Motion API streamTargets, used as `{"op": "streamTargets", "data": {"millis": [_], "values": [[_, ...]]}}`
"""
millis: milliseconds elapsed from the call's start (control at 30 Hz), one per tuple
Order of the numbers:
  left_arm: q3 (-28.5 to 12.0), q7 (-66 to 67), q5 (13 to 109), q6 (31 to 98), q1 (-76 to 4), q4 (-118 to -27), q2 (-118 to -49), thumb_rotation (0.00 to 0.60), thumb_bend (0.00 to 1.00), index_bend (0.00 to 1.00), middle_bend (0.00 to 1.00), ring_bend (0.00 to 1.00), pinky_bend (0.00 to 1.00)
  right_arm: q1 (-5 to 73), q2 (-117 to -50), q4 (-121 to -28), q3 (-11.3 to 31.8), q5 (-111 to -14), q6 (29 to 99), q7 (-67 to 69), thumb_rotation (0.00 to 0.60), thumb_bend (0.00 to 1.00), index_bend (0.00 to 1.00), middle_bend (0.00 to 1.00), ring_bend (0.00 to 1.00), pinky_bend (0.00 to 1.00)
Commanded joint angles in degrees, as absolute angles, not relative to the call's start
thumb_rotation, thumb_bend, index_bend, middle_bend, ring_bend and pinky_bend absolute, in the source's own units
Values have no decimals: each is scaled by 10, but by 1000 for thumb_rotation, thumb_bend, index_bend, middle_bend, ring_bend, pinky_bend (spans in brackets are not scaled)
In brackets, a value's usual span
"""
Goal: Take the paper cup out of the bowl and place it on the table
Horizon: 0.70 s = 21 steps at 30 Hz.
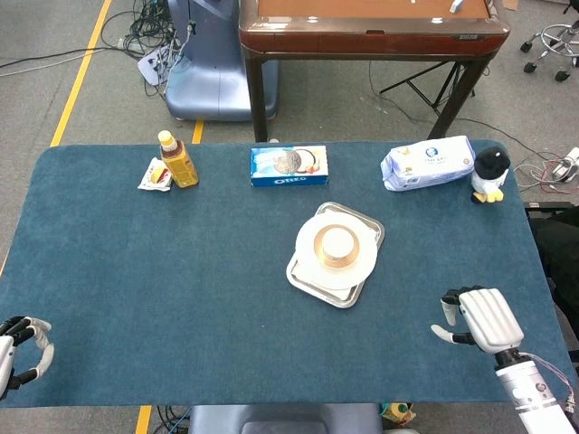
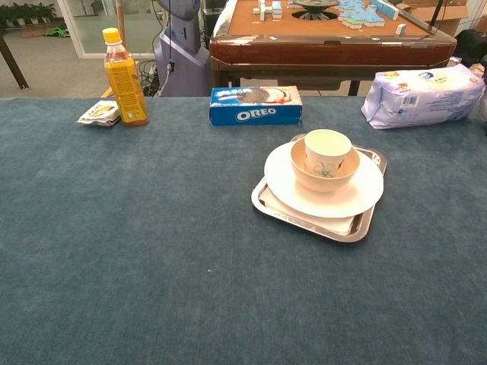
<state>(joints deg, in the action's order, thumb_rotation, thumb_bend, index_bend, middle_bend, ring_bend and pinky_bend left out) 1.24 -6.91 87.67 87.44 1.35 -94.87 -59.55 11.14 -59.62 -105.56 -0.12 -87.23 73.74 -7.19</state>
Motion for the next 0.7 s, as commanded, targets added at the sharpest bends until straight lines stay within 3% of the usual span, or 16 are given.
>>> {"op": "streamTargets", "data": {"millis": [33,333,467,700], "values": [[12,-69,876,874,13,-948,-596,600,416,508,403,258,419,111,-596,-1056,-2,-873,739,-72,600,230,773,645,595,550],[12,-67,873,873,13,-947,-597,600,417,508,403,258,419,111,-602,-1051,4,-866,743,-72,600,231,773,644,569,550],[13,-67,878,877,15,-947,-597,600,416,508,403,258,419,107,-605,-1054,7,-872,756,-66,600,231,773,616,487,461],[15,-65,881,878,16,-948,-597,600,416,508,403,258,419,116,-605,-1056,21,-872,758,-61,600,231,773,401,299,357]]}}
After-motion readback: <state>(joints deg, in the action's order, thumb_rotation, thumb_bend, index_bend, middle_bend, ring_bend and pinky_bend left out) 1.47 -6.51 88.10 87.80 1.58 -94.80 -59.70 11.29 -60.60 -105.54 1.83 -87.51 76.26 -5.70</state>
